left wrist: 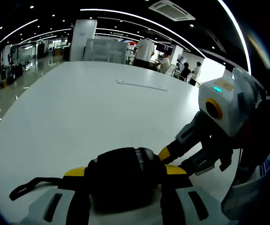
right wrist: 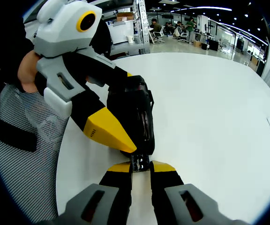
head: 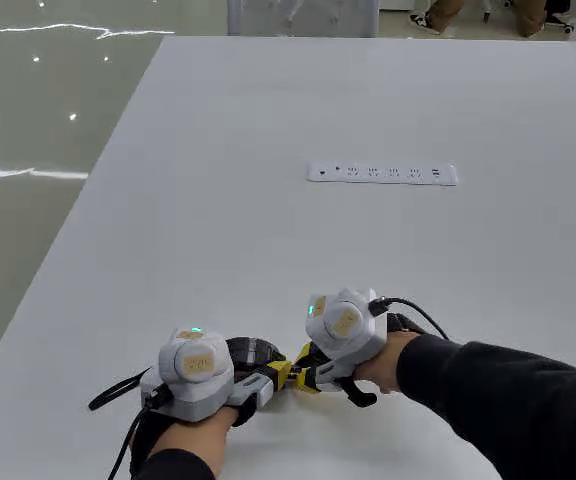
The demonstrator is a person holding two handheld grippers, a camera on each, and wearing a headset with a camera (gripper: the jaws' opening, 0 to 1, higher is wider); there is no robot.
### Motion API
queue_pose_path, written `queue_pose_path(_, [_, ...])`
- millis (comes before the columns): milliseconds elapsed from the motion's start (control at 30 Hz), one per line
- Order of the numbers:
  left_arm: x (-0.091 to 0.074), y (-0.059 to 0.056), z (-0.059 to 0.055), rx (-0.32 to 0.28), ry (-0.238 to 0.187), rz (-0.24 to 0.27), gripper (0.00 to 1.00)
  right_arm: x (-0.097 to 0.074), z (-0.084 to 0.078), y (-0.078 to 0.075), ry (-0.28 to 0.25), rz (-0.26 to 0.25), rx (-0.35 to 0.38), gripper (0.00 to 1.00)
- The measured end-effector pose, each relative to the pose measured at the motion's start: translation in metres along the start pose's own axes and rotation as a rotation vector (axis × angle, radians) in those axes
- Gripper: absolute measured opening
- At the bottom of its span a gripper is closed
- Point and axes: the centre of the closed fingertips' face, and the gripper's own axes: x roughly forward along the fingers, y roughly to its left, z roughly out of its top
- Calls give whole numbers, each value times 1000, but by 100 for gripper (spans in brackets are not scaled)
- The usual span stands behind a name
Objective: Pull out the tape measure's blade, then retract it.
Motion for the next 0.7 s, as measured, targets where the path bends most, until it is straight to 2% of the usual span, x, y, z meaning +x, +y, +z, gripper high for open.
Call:
queue_pose_path(300, [0, 0, 0, -3, -3, -3, 56, 5, 6, 1, 0, 10, -6, 10])
queue_pose_path(333, [0, 0, 0, 1, -2, -4, 56, 5, 5, 2, 12, 12, -29, 10])
queue_pose_path(700, [0, -1, 0, 0, -2, -14, 57, 2, 4, 2, -1, 13, -22, 13])
